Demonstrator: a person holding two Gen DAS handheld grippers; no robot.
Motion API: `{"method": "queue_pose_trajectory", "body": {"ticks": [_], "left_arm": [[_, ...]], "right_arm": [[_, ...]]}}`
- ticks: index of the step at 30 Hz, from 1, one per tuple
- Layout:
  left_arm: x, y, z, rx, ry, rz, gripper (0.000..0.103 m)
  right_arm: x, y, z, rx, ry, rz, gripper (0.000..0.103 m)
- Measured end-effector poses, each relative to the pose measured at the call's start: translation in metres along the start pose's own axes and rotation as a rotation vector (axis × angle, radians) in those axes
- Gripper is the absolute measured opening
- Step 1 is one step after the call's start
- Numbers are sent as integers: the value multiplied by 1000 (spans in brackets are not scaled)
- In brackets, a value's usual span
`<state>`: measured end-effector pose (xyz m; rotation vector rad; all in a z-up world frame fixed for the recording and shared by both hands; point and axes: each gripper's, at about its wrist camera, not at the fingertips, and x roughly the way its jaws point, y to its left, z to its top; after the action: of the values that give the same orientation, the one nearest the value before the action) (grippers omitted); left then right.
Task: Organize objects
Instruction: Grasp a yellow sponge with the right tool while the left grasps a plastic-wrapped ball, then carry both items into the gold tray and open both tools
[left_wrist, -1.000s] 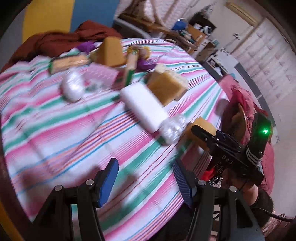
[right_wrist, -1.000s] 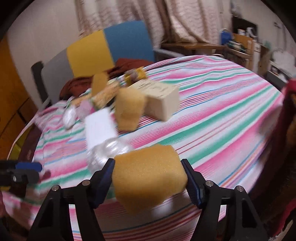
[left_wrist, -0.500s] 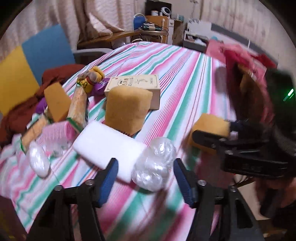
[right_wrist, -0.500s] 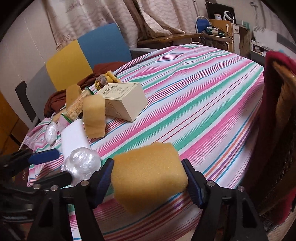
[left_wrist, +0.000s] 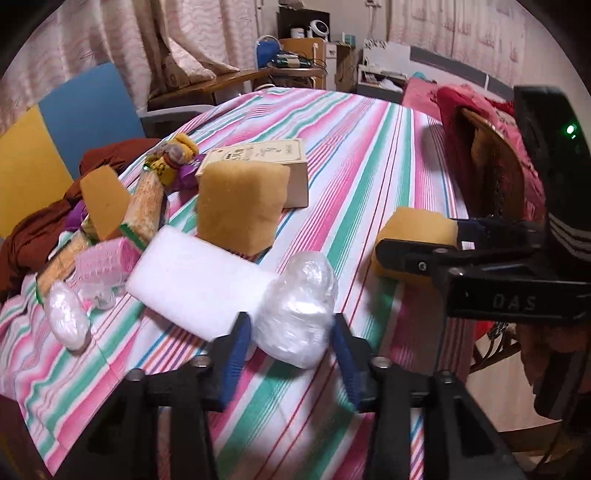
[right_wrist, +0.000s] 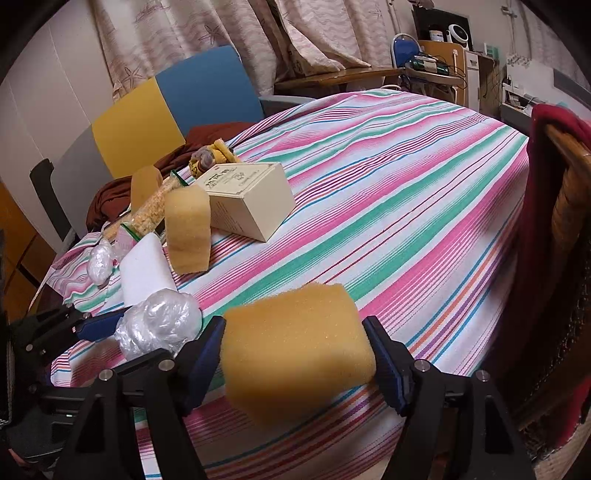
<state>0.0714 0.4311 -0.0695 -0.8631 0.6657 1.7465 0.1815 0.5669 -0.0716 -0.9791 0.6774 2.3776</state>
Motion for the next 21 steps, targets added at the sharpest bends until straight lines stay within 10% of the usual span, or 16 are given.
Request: {"method": "queue_pose_trajectory", "body": {"ticks": [4,21], "left_arm": [[2,9,-13,-85,27,-114,33],[-52,50,-69,-253,-33,-63,31]], "right_arm": [[1,3,-1,-14,-2,-10,75],[-8,28,-7,-70,-11,2,70]]}}
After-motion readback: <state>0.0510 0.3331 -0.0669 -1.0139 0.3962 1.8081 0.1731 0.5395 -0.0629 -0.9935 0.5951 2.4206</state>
